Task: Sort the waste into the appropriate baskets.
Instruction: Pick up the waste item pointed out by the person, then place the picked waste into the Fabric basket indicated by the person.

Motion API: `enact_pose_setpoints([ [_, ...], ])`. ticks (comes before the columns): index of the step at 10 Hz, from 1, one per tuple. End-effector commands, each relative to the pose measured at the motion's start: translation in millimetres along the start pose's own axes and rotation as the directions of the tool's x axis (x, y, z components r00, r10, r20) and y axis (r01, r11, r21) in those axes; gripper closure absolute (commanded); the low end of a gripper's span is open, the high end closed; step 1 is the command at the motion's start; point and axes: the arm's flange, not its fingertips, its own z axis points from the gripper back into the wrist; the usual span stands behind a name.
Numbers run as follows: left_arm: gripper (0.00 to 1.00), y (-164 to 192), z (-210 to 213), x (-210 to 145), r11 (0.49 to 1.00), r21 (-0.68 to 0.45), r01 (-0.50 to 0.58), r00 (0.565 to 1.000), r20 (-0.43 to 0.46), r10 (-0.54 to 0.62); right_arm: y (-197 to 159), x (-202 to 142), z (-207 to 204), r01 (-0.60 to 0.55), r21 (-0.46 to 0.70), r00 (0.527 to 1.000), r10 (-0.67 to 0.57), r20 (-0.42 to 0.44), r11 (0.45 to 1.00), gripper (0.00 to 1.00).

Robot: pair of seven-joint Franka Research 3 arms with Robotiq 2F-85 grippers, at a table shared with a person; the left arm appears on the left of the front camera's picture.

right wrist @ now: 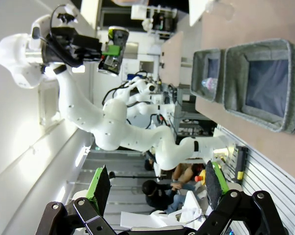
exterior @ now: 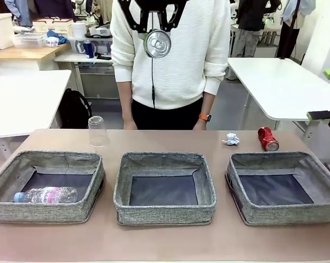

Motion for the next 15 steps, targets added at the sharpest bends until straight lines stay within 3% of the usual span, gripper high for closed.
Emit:
enact_pose_setpoints([
  [1, 0.67, 0.1, 1.4, -3.1, 1.000, -0.011, -0.012, 1.000, 0.002, 0.012, 6.2, 0.3, -1.7, 0.015, 0.015, 1.000, -0.015, 0.005, 1.000, 0.00],
  [15, 0.67, 0.1, 1.4, -3.1, 1.000, -0.011, -0.012, 1.000, 0.002, 0.012, 6.2, 0.3, -1.7, 0.015, 0.015, 1.000, -0.015, 0.005, 1.000, 0.00],
])
